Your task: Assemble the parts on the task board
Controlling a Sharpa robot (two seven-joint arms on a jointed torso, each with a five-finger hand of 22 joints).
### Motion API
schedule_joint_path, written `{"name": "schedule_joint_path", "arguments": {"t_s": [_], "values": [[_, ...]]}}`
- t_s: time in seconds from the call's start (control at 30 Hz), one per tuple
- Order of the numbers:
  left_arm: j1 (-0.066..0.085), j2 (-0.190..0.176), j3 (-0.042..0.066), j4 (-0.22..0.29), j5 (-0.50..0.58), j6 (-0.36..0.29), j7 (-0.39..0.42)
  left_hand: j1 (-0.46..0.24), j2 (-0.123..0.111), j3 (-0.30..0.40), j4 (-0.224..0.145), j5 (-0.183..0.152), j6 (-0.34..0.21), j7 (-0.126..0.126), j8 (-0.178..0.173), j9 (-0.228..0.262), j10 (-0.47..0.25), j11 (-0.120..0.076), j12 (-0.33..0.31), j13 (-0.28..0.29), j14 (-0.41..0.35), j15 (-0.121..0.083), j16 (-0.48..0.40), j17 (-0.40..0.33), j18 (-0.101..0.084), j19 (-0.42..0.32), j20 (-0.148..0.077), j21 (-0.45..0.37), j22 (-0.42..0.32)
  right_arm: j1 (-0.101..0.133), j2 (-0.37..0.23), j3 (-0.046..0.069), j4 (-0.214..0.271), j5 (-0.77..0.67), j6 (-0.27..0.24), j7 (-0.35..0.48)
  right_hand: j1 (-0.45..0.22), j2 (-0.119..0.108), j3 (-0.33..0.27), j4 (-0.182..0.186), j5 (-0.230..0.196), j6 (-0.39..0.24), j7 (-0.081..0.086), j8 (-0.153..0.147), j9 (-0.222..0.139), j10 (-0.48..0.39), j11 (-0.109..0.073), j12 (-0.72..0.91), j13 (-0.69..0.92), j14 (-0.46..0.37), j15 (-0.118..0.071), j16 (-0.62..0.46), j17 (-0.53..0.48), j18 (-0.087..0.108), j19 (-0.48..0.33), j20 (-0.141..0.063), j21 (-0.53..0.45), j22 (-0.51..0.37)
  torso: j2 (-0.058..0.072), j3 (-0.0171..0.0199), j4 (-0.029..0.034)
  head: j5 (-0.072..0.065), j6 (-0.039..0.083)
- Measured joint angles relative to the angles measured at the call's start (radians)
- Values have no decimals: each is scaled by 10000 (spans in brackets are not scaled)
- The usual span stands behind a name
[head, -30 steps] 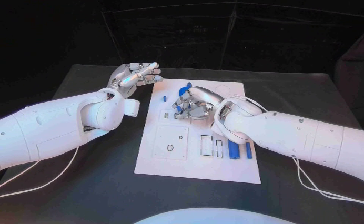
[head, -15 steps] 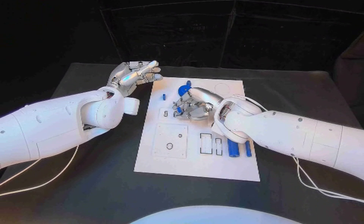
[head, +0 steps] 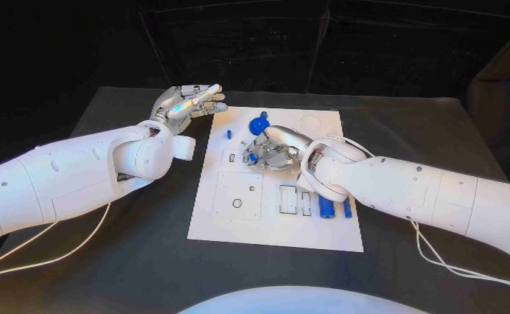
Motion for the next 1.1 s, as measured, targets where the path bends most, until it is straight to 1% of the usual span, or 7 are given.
{"name": "schedule_joint_path", "arguments": {"t_s": [0.07,0.57,0.67,0.7,0.87,0.93,1.1], "values": [[-3,5,0,-8,0,3,-3,0,0,0,0,0,0,0,0,0,0,0,0,0,0,0,0,0,1,0,0,0,0,-9,4,0,-28,0,9,1,0,0,0,0,0,0,0,0,0,35,35,-81,-47,0,0,-30,0,0,0,0,0,0,0,0,0,-4,-2],[-19,24,-3,-35,0,24,-20,0,0,0,0,0,0,0,0,0,0,0,0,1,0,0,0,-2,0,0,0,0,1,-45,16,2,-107,-11,13,8,-40,-41,146,16,-1,28,29,-7,-9,35,36,-747,-605,0,0,-56,0,0,0,0,0,9,0,-2,5,-37,-4],[-21,25,-3,-37,1,28,-22,0,0,0,0,0,0,0,0,0,0,0,0,1,0,0,0,-2,1,0,0,0,2,-53,20,3,-82,-66,1,-21,-92,-92,146,16,-1,30,31,-6,-9,35,36,-814,-648,0,0,-56,-1,0,0,0,0,12,-1,-3,5,-38,-5],[-22,25,-3,-37,1,29,-23,0,0,0,0,0,0,0,0,0,0,0,0,1,0,0,0,-2,0,0,0,0,2,-54,22,3,-73,-90,-5,-34,-55,-129,146,16,-1,32,32,-6,-8,64,66,-814,-667,0,0,-56,-1,0,0,0,0,12,-1,-4,6,-38,-5],[-23,24,-4,-37,1,35,-25,0,0,0,0,0,0,0,0,0,0,0,0,1,0,0,0,-3,0,0,0,0,2,-71,25,5,6,-297,-96,-138,-52,-132,146,16,-1,34,33,-6,-9,70,72,-899,-738,0,0,-56,-1,0,0,0,0,12,-2,-7,10,-38,-2],[-24,21,-4,-37,1,36,-26,0,0,0,0,0,0,0,0,0,0,0,0,1,0,0,0,-3,0,0,0,0,2,-89,27,5,59,-418,-171,-189,0,-184,188,-25,-1,35,33,-5,-8,104,57,-967,-794,0,0,-56,-1,0,0,0,0,9,-4,-9,12,-36,0],[-25,19,-5,-37,1,39,-27,0,0,0,0,0,0,0,0,0,0,0,0,1,0,0,0,-3,0,0,0,0,3,-132,24,4,199,-808,-416,-333,45,-229,233,-70,-1,35,33,-5,5,144,70,-1134,-929,0,0,-56,-1,1,0,0,0,5,-5,-9,16,-26,1]]}}
